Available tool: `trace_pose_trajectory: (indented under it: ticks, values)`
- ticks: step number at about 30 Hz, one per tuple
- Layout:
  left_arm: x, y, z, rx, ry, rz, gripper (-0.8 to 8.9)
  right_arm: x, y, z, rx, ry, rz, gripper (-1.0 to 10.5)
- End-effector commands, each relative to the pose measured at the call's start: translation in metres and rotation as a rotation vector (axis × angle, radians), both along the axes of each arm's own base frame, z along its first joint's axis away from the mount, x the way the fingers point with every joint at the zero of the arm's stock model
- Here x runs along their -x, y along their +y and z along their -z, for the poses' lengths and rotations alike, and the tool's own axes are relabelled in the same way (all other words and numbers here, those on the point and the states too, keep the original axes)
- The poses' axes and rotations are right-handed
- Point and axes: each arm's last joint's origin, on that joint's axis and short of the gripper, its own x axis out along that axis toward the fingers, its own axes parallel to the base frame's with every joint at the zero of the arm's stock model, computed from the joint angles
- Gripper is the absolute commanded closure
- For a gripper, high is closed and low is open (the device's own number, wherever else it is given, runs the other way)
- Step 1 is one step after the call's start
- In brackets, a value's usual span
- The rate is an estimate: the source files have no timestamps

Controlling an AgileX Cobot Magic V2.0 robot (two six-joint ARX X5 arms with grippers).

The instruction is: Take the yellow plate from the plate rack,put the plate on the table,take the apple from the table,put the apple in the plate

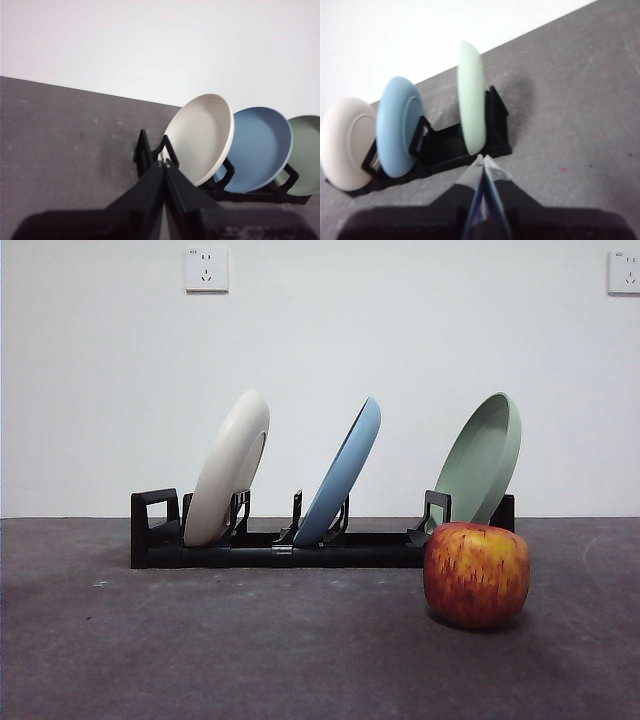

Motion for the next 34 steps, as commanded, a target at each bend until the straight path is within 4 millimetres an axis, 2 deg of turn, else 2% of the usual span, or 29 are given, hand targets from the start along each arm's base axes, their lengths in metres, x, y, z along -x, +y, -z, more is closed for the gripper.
trace_pose_trajectory:
  ticks: [1, 7, 14, 16, 18, 20, 29, 34]
  values:
    - [-0.011, -0.001, -0.016, -0.027, 0.032, 0.046, 8.20, -0.009, 0.002, -0.020, 0.067, 0.004, -0.063, 9.6]
    - [-0.043, -0.005, -0.048, -0.024, 0.152, 0.148, 8.19, -0.032, 0.005, -0.051, 0.118, 0.054, -0.130, 9.5]
    - [-0.093, -0.010, -0.077, 0.010, 0.298, 0.282, 8.05, -0.061, 0.011, -0.069, 0.123, 0.122, -0.274, 9.3]
    - [-0.108, -0.011, -0.083, 0.002, 0.331, 0.319, 7.11, -0.068, 0.012, -0.071, 0.109, 0.140, -0.305, 8.5]
    - [-0.125, -0.013, -0.089, 0.007, 0.369, 0.337, 5.66, -0.076, 0.014, -0.072, 0.096, 0.155, -0.335, 7.2]
    - [-0.141, -0.015, -0.095, 0.010, 0.397, 0.354, 5.00, -0.081, 0.014, -0.071, 0.089, 0.169, -0.348, 6.9]
    - [-0.213, -0.045, -0.109, -0.019, 0.483, 0.445, 4.99, -0.092, 0.021, -0.063, 0.088, 0.215, -0.375, 6.9]
    - [-0.254, -0.074, -0.102, -0.032, 0.529, 0.509, 4.99, -0.095, 0.021, -0.061, 0.087, 0.226, -0.376, 6.9]
